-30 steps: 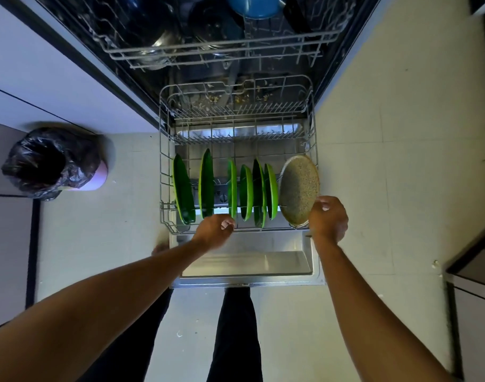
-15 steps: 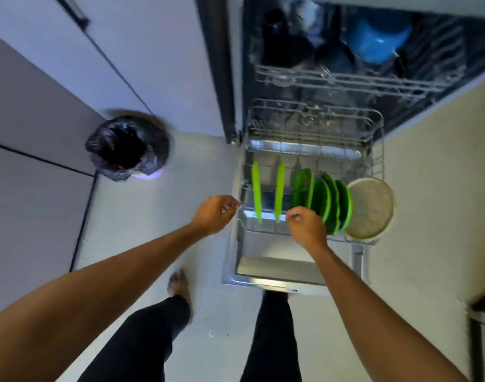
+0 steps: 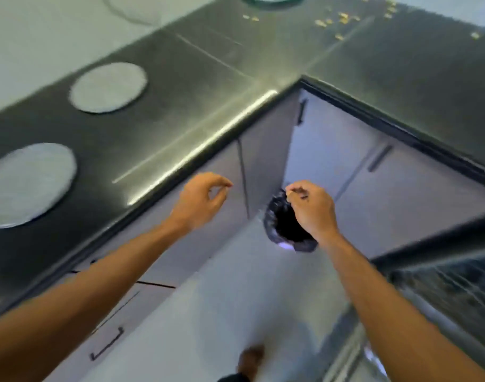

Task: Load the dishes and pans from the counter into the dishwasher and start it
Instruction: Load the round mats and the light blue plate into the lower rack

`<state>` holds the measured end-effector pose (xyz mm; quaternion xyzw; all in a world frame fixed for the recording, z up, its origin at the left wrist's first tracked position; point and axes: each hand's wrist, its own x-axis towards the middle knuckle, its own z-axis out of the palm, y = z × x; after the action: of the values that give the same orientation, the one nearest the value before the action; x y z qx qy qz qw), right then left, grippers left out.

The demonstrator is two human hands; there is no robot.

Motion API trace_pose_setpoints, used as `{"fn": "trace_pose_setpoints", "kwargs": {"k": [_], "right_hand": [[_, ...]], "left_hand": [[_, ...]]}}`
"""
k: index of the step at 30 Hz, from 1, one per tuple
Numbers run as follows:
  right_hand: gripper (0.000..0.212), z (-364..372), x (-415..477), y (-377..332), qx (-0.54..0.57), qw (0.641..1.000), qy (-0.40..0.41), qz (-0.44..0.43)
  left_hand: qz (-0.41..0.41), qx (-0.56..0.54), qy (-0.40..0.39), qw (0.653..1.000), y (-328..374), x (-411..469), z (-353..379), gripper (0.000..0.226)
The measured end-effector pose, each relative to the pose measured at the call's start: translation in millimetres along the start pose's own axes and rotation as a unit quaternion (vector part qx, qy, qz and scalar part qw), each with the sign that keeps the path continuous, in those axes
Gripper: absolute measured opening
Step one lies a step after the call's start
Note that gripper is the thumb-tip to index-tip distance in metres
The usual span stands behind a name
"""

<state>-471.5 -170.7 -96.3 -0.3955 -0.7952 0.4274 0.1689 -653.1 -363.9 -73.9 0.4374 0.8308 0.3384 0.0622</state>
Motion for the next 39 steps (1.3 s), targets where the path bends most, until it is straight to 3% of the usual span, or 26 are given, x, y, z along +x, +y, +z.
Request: {"fn": "trace_pose_setpoints", "kwargs": {"k": [5, 11, 15, 19, 24, 29, 34, 39], "right_hand": [[0.010, 71, 58, -109, -0.011, 0.988, -0.064, -0.141], [0.020, 176, 99, -173, -0.051, 0.949, -0.162, -0.265], [0.035, 224, 132, -191, -0.103, 0.931, -0.169, -0.308], [0.041, 248, 185, -215, -0.104, 0.941, -0.146, -0.286], [0.051, 285, 258, -246, -0.117, 0.946, -0.129, -0.274], [0.044, 314, 305, -268, -0.115, 0.951, -0.101, -0.269], [0.047, 338, 332, -289, -0.146, 0.944, -0.090, -0.283], [0.053, 348, 345, -299, -0.143, 0.955, -0.085, -0.244]], "left_hand": [[-0.077, 0.077, 0.117, 0.987, -68, 1, -92, 0.015], [-0.244, 0.111, 0.157, 0.951, -137, -8, -139, 0.034], [-0.278, 0.110, 0.153, 0.942, -156, 16, -137, 0.050], [-0.306, 0.081, 0.169, 0.934, -169, 69, -130, 0.064], [-0.378, 0.072, 0.236, 0.892, -203, 132, -142, 0.073], [-0.409, 0.110, 0.268, 0.865, -239, 175, -161, 0.076], [-0.430, 0.207, 0.229, 0.848, -263, 192, -164, 0.080], [-0.446, 0.231, 0.207, 0.840, -265, 191, -158, 0.089]]}}
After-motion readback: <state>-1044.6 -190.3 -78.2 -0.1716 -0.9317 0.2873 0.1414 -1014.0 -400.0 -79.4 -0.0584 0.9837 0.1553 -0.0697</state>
